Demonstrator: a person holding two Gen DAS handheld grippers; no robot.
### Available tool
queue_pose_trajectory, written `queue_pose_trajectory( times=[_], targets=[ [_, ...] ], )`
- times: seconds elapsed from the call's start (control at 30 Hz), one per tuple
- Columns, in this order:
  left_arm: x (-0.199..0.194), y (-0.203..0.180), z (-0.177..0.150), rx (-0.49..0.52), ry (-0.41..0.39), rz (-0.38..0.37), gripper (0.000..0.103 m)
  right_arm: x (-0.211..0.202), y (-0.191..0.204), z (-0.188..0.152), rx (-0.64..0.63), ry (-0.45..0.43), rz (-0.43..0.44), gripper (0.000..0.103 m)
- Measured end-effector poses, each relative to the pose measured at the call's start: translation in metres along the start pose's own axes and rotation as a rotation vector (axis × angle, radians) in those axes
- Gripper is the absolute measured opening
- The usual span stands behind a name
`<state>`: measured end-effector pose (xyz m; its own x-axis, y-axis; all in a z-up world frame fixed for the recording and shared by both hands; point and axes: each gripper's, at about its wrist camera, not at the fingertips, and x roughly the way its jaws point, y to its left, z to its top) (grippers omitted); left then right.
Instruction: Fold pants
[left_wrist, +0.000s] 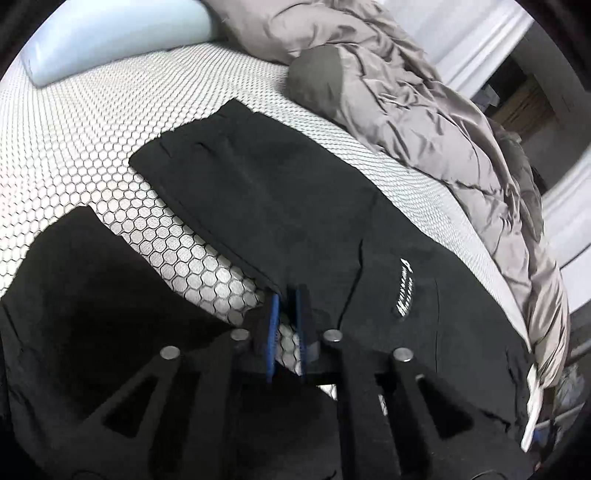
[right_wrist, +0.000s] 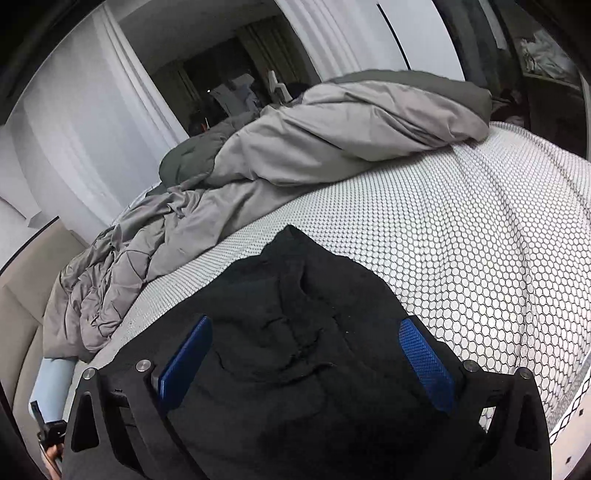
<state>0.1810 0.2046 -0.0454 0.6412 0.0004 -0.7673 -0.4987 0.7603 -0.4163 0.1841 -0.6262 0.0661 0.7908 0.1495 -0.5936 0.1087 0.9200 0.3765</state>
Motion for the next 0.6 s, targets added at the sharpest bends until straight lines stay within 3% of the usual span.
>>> queue_pose_trajectory(
  times=[0.13, 0.23, 0.3, 0.4, 0.47, 0.53, 0.6],
  targets=[
    [0.000, -0.004, -0.005, 0.020, 0.004, 0.007, 0.015, 0.029, 0.013, 0.018, -0.106, 0.087, 0.017, 0.098],
    [0.007, 0.001, -0.009, 0.011, 0.020, 0.024, 0.015, 0.067, 0.014, 0.037, -0.089, 0.157, 0.052, 0.088],
    [0.015, 0.002, -0.009, 0.011, 0.026, 0.036, 0.015, 0.098, 0.016, 0.048, -0.081, 0.225, 0.076, 0.088],
    [0.020, 0.002, -0.012, 0.039, 0.027, 0.049, 0.015, 0.143, 0.020, 0.058, -0.116, 0.287, 0.018, 0.085],
    [0.020, 0.003, -0.014, 0.056, 0.024, 0.052, 0.015, 0.168, 0.022, 0.061, -0.128, 0.346, -0.003, 0.064],
    [0.022, 0.003, -0.015, 0.066, 0.020, 0.050, 0.015, 0.179, 0.031, 0.063, -0.176, 0.363, -0.010, 0.016],
    [0.023, 0.003, -0.016, 0.076, 0.019, 0.049, 0.015, 0.178, 0.036, 0.071, -0.197, 0.312, -0.038, 0.005]
  ],
)
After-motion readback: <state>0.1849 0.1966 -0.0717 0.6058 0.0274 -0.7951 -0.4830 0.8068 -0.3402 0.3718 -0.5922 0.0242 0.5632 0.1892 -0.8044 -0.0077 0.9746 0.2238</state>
